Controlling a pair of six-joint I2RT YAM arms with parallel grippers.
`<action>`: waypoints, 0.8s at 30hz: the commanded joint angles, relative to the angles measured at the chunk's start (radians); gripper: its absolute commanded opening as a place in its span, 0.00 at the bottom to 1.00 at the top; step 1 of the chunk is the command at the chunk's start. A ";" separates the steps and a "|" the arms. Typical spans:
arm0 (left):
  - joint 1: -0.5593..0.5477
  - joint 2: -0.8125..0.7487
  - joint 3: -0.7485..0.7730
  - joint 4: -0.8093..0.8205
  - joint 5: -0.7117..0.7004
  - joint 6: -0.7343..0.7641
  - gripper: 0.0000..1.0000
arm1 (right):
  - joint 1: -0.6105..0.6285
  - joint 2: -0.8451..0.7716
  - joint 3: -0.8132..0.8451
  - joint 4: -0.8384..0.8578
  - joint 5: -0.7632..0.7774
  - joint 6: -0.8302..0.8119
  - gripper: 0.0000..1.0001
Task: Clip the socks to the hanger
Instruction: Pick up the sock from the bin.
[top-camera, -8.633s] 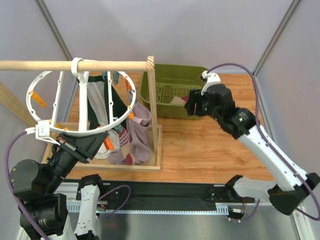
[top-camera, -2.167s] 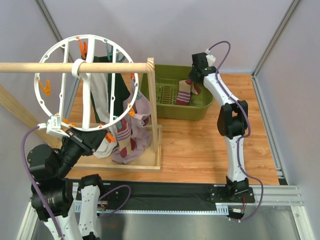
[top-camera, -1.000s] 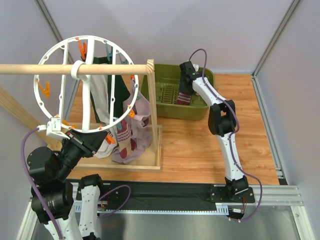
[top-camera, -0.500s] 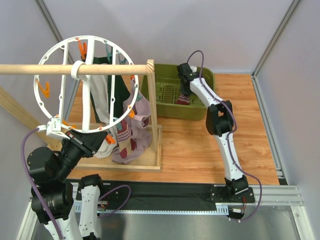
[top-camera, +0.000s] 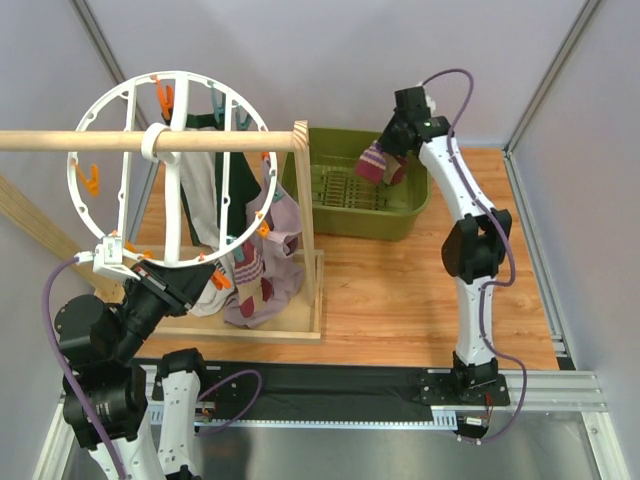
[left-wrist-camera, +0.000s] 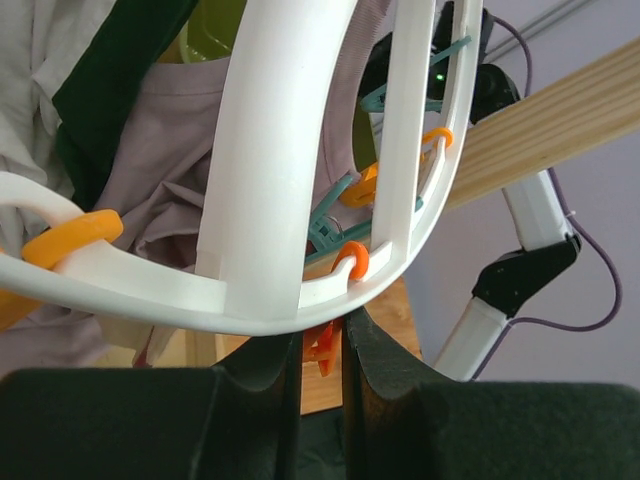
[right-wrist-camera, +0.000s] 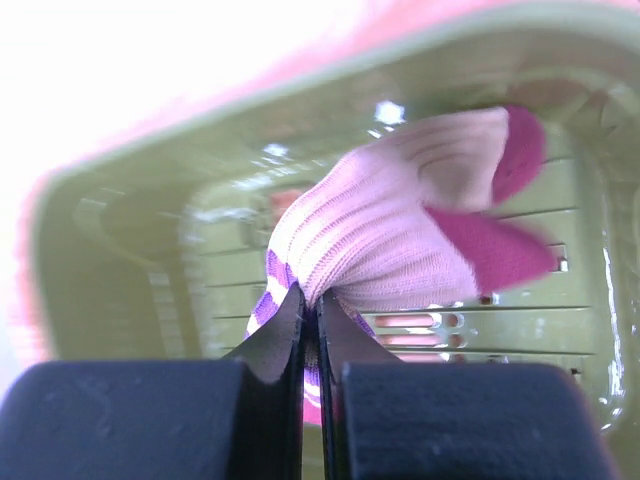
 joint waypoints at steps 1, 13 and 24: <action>0.001 -0.003 -0.003 -0.195 0.056 0.023 0.00 | -0.043 -0.105 -0.042 0.054 -0.143 0.132 0.00; -0.001 0.001 0.036 -0.215 0.056 0.044 0.00 | -0.100 -0.333 -0.265 0.158 -0.427 0.335 0.00; -0.001 -0.037 0.036 -0.197 0.044 -0.071 0.00 | -0.083 -0.790 -0.699 0.215 -0.535 0.398 0.00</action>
